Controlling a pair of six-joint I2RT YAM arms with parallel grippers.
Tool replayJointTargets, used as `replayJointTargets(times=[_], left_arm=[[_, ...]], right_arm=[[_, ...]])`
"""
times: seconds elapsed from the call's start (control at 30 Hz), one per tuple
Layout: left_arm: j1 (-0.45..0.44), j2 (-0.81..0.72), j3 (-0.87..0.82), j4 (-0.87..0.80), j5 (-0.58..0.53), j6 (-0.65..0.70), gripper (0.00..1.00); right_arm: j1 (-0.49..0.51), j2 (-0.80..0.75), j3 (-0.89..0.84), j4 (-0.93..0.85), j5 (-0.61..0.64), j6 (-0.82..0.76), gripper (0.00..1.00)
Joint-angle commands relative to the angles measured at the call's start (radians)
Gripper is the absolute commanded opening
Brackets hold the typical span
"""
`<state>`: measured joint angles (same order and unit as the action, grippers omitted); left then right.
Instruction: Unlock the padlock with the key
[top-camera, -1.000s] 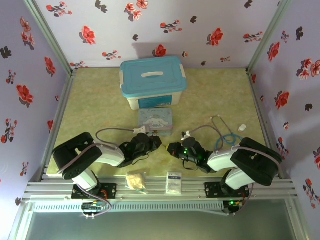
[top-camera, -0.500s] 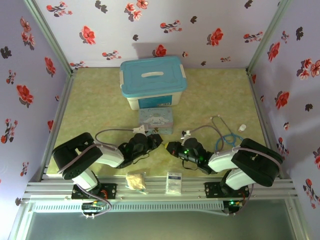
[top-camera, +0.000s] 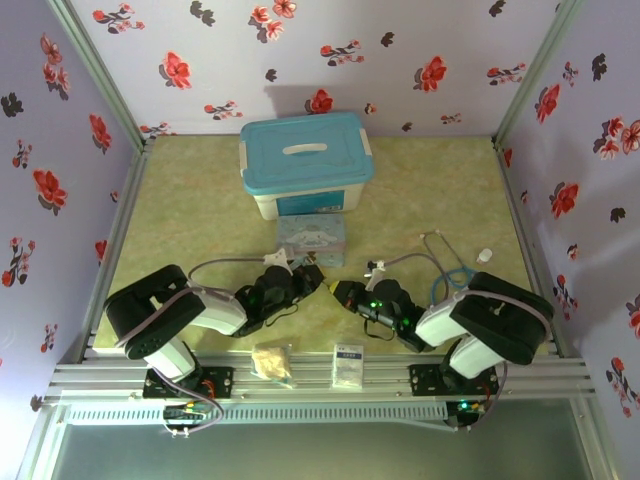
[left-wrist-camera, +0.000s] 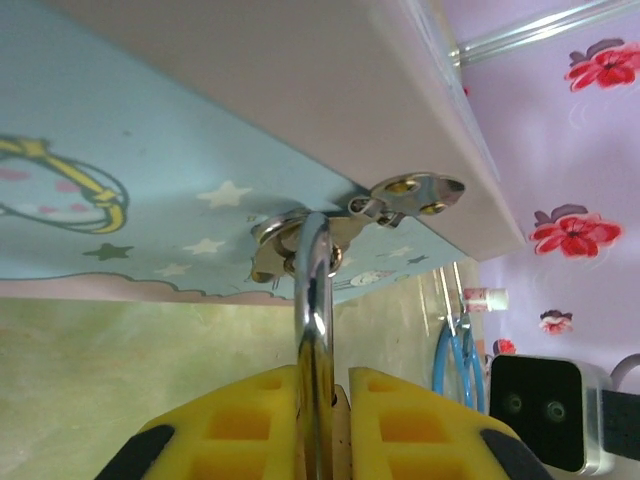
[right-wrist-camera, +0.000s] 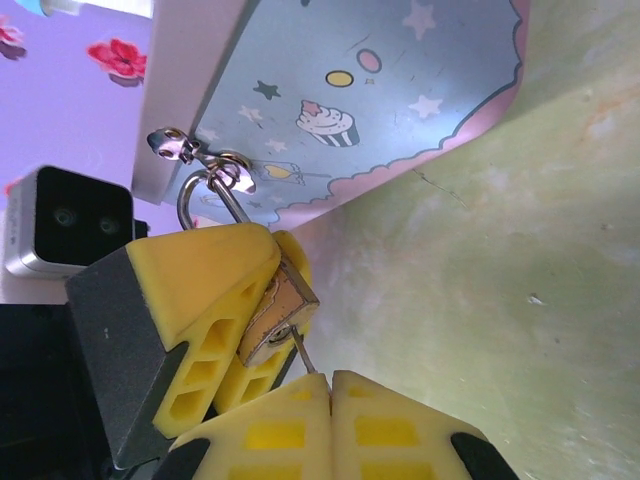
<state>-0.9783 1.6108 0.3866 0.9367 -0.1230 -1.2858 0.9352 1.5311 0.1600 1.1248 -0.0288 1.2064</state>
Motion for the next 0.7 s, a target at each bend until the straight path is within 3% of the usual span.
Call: replayJointTargets(times=[0.0, 0.1, 0.33, 0.67], left_arm=[[0.000, 0.014, 0.000, 0.133, 0.010, -0.034, 0.04], [0.000, 0.026, -0.003, 0.163, 0.011, -0.042, 0.04], [-0.001, 0.037, -0.013, 0.178, 0.010, -0.051, 0.03], [0.000, 0.041, -0.026, 0.202, 0.018, -0.052, 0.01]], right_arm=[[0.006, 0.071, -0.008, 0.212, 0.032, 0.036, 0.00], [0.013, 0.135, -0.007, 0.262, 0.049, 0.066, 0.00], [0.037, 0.098, -0.031, 0.260, 0.124, 0.039, 0.00], [0.034, 0.108, 0.005, 0.261, 0.115, 0.026, 0.00]])
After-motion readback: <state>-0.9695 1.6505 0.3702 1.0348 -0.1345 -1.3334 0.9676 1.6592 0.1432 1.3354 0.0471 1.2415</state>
